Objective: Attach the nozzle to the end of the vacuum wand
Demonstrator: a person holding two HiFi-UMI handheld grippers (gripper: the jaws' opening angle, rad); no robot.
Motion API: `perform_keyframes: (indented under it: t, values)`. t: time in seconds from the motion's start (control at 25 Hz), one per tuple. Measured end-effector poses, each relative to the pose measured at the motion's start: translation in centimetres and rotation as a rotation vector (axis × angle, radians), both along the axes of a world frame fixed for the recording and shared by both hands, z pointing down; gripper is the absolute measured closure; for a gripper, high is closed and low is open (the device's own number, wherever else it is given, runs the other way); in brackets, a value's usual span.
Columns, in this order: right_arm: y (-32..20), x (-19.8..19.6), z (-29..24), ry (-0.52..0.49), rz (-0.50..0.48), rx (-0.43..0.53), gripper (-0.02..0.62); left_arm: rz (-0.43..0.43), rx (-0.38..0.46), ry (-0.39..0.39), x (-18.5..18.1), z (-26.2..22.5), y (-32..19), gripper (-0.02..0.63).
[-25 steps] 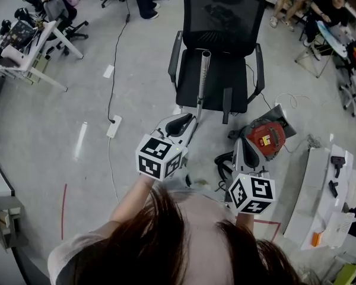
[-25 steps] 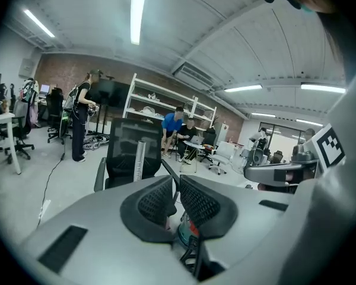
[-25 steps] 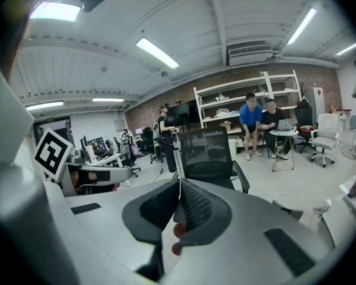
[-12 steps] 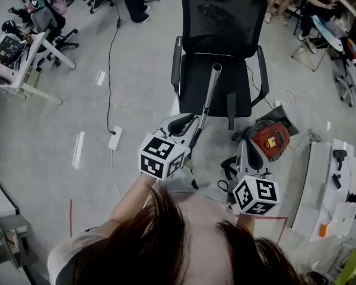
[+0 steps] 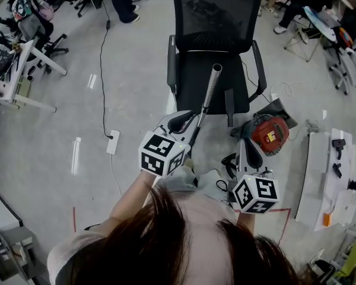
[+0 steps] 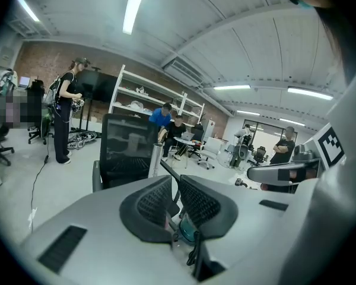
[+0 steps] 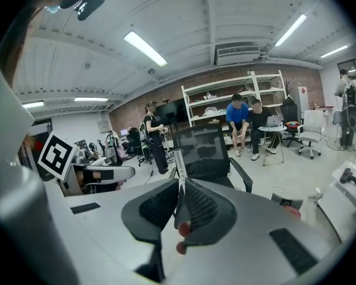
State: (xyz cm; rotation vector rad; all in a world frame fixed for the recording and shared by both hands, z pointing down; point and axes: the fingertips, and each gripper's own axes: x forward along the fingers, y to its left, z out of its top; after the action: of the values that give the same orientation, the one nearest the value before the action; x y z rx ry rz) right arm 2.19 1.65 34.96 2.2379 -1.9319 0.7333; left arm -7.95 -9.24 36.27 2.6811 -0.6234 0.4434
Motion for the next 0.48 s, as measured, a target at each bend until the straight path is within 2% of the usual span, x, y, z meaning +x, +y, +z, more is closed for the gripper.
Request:
perform_keyframes:
  t: [0.2,0.48]
  values:
    - [-0.3,1.6,0.9,-0.008,0.000,-0.011,0.566,-0.014,0.005,0.001,1.0,0.4,-0.5,0.574]
    - [-1.6,5.4,1.6,-0.020,-0.067,-0.009,0.566,-0.099,0.014,0.003,3.5,0.9,-1.6,0.574]
